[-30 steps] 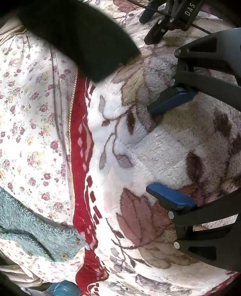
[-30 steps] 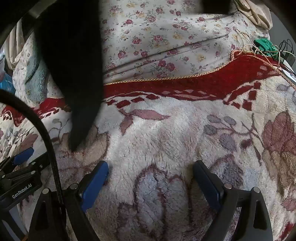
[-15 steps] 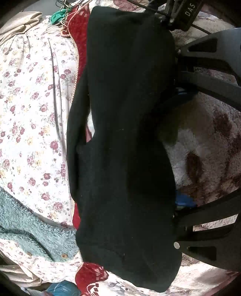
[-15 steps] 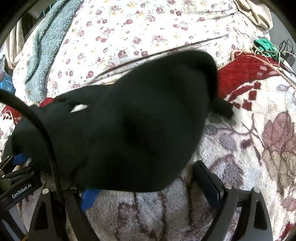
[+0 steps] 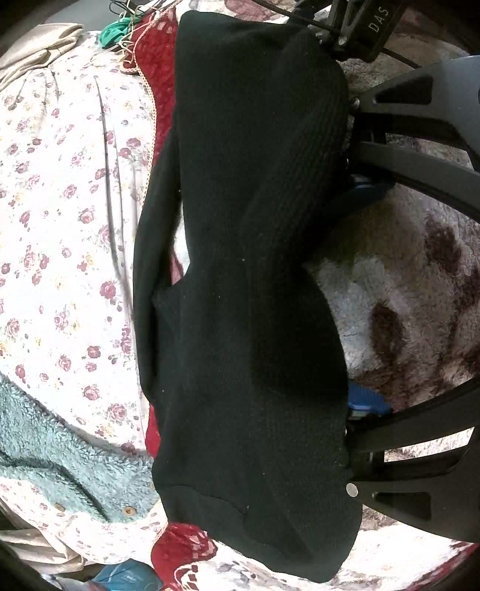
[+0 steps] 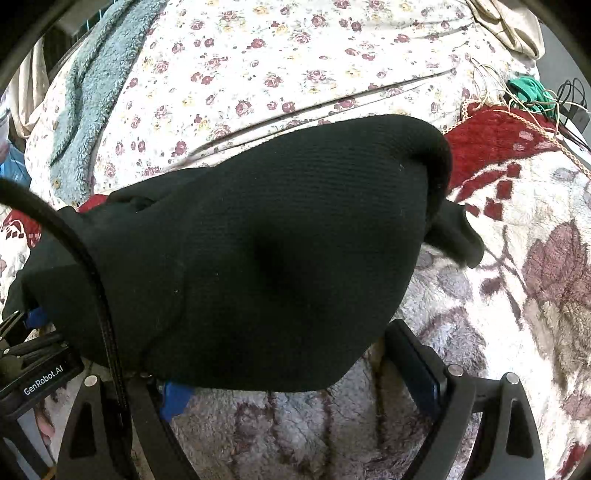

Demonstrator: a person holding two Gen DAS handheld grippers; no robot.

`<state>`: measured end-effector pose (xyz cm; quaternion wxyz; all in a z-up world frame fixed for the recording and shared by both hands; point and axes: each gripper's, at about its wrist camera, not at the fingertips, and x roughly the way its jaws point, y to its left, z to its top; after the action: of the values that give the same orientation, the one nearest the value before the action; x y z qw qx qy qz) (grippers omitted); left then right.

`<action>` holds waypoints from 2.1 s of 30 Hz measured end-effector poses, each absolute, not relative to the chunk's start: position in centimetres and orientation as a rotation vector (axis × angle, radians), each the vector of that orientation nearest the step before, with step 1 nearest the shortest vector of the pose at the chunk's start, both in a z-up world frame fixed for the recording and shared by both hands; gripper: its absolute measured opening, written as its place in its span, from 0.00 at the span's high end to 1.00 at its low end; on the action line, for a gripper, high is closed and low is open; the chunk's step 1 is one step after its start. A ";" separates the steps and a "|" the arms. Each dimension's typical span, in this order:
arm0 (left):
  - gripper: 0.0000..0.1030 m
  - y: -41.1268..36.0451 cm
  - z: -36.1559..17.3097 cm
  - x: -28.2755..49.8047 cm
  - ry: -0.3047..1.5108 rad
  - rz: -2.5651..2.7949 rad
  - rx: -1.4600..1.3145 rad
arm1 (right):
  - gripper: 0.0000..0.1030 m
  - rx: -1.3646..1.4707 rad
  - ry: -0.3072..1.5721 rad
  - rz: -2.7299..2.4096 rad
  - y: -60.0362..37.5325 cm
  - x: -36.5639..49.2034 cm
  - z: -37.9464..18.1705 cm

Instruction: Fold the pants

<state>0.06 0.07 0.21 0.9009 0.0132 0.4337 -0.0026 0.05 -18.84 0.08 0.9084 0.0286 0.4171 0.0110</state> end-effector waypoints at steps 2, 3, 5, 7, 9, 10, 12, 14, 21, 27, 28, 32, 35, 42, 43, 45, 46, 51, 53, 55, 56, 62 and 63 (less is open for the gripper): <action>0.24 0.2 0.2 0.1 0.904 -0.013 0.023 | 0.10 0.056 0.861 0.021 -18.8 0.0 0.1; 0.24 0.2 0.3 0.2 0.916 -0.024 0.033 | 0.10 0.053 0.864 0.021 -18.8 0.0 0.1; 0.24 0.1 0.5 -0.1 0.939 -0.054 0.054 | 0.09 0.046 0.870 0.014 -18.8 0.2 0.2; 0.24 0.6 1.0 -1.0 0.946 -0.065 0.023 | 0.10 0.039 0.887 0.004 -18.6 0.6 0.2; 0.24 1.3 1.6 -1.7 0.949 -0.058 0.011 | 0.10 0.039 0.916 0.009 -18.7 0.7 0.4; 0.24 1.7 2.0 -2.2 0.951 -0.054 0.007 | 0.10 0.038 0.932 0.018 -18.7 0.7 0.6; 0.24 2.3 3.0 -3.1 0.928 -0.038 0.026 | 0.13 0.075 0.928 0.061 -18.8 0.1 1.1; 0.24 2.9 3.8 -3.9 0.918 -0.027 0.047 | 0.19 0.106 0.897 0.084 -18.7 -1.1 1.7; 0.24 5.9 5.9 -5.6 0.922 0.009 0.014 | 0.20 0.203 0.822 0.222 -16.6 -4.6 3.4; 0.24 9.9 6.5 -6.6 0.979 0.021 -0.109 | 0.20 0.252 0.818 0.250 -15.6 -5.5 4.1; 0.24 10.8 6.4 -6.9 0.983 0.029 -0.130 | 0.20 0.261 0.835 0.249 -15.6 -5.5 4.1; 0.24 14.0 5.2 -7.5 0.983 0.056 -0.218 | 0.20 0.285 0.889 0.231 -16.2 -5.5 3.3; 0.24 16.0 4.7 -7.6 0.983 0.084 -0.287 | 0.20 0.328 0.906 0.227 -16.9 -5.3 2.6; 0.24 17.8 2.7 -6.8 1.012 0.128 -0.436 | 0.20 0.355 0.912 0.230 -17.6 -5.0 2.2; 0.24 17.8 2.5 -6.7 1.001 0.132 -0.439 | 0.20 0.360 0.906 0.232 -17.6 -4.9 2.1; 0.24 17.4 2.5 -6.2 0.973 0.144 -0.433 | 0.20 0.361 0.897 0.234 -17.5 -4.7 2.1; 0.24 17.4 2.5 -5.9 0.967 0.137 -0.441 | 0.20 0.362 0.892 0.235 -17.5 -4.6 2.1; 0.24 17.2 2.5 -3.8 0.954 0.135 -0.497 | 0.20 0.426 0.868 0.238 -18.1 -3.7 1.7; 0.24 17.2 2.7 -3.1 0.947 0.139 -0.507 | 0.20 0.467 0.857 0.236 -18.6 -3.1 1.5; 0.24 17.2 2.8 -2.4 0.945 0.135 -0.521 | 0.20 0.508 0.850 0.232 -18.9 -2.5 1.2; 0.24 17.4 2.7 -2.2 0.944 0.128 -0.537 | 0.21 0.531 0.839 0.232 -19.1 -2.1 1.2; 0.84 17.7 2.6 -1.5 0.949 0.125 -0.476 | 0.71 0.608 0.793 0.233 -20.0 -1.3 0.9; 0.86 17.9 2.6 -1.5 0.946 0.116 -0.473 | 0.79 0.611 0.796 0.249 -19.9 -1.3 1.0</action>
<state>-1.53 17.87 2.59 0.8618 -0.2253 0.4512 0.0555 -1.27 -19.95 0.99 0.8693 0.2922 0.3805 0.1192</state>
